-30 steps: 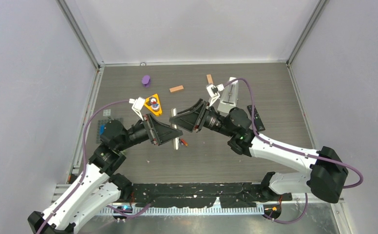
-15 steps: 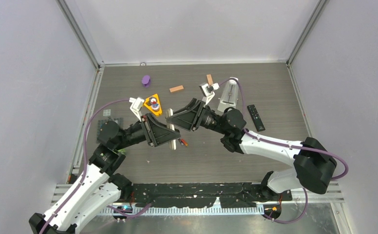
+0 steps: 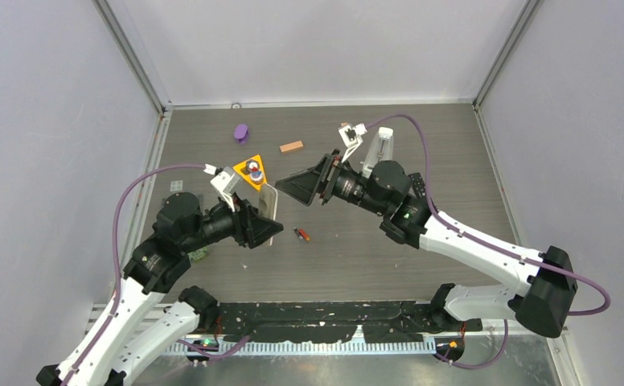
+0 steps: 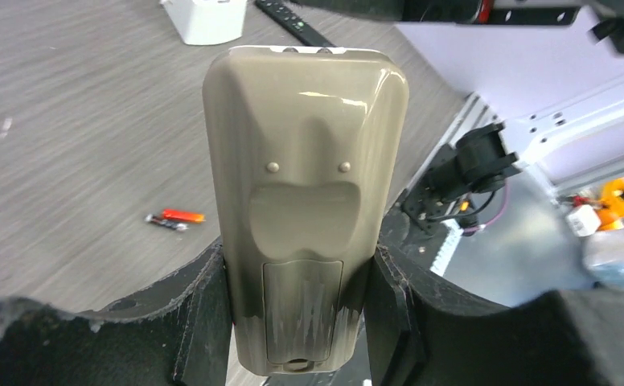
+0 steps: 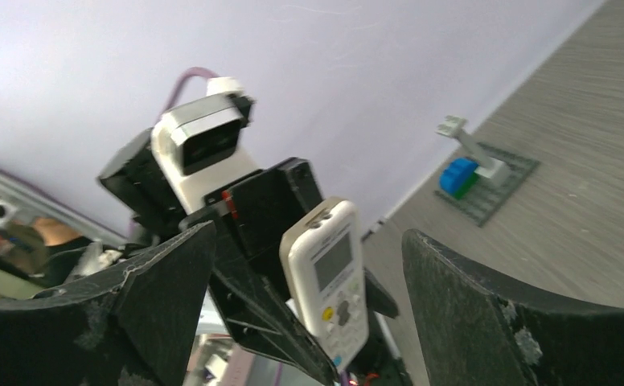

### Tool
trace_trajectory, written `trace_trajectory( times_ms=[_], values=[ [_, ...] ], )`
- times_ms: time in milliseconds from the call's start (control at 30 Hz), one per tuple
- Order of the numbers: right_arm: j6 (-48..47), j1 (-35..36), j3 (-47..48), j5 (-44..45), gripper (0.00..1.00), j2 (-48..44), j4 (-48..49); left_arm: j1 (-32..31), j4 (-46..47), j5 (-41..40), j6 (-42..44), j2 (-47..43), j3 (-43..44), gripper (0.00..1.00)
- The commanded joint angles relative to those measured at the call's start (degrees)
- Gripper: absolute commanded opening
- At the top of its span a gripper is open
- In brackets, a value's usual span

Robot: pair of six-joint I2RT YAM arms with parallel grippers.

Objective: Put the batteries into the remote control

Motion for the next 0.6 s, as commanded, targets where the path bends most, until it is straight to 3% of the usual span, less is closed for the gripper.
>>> trace_trajectory(
  times_ms=[0, 133, 333, 567],
  values=[
    [-7.54, 0.32, 8.31, 3.40, 0.91, -1.15, -18.34, -1.19, -6.70, -5.24, 12.24, -0.04, 4.84, 0.00],
    [-9.47, 1.74, 13.41, 3.20, 0.91, 1.18, -24.78, -1.88, -7.97, -6.70, 15.12, 1.30, 6.96, 0.00],
    [-9.88, 5.29, 16.19, 5.01, 0.89, 4.02, -26.79, -2.40, -9.79, -9.85, 15.37, 3.66, 9.05, 0.00],
    [-8.12, 6.93, 16.70, 8.98, 0.71, 6.54, -26.85, -2.42, -5.71, -9.75, 10.90, 2.63, 6.99, 0.00]
  ],
)
